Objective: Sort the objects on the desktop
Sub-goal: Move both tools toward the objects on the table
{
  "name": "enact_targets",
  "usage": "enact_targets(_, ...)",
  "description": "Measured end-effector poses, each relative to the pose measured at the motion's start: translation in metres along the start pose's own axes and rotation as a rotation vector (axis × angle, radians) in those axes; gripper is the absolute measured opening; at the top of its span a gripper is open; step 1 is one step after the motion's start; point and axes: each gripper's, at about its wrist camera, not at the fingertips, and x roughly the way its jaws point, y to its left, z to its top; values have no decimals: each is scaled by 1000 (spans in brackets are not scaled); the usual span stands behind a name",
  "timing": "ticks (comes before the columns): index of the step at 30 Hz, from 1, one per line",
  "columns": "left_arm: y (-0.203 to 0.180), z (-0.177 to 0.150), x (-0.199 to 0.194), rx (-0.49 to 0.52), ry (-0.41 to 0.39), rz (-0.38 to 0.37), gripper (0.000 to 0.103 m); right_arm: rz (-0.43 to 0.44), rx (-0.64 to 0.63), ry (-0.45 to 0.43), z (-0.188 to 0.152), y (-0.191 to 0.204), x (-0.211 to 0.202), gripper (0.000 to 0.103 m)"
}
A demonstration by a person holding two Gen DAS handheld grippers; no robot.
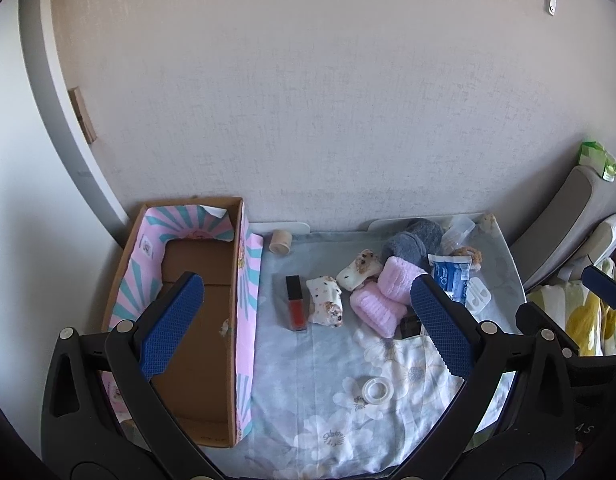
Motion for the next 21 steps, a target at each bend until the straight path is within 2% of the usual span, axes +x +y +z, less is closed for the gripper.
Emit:
enact_targets(8, 7, -2, 1, 2, -4, 10, 103, 22, -39, -8, 0, -17, -4, 103)
enact_targets(21, 10, -10, 16, -14, 35, -13, 103, -43, 19, 16, 0, -77, -1, 103)
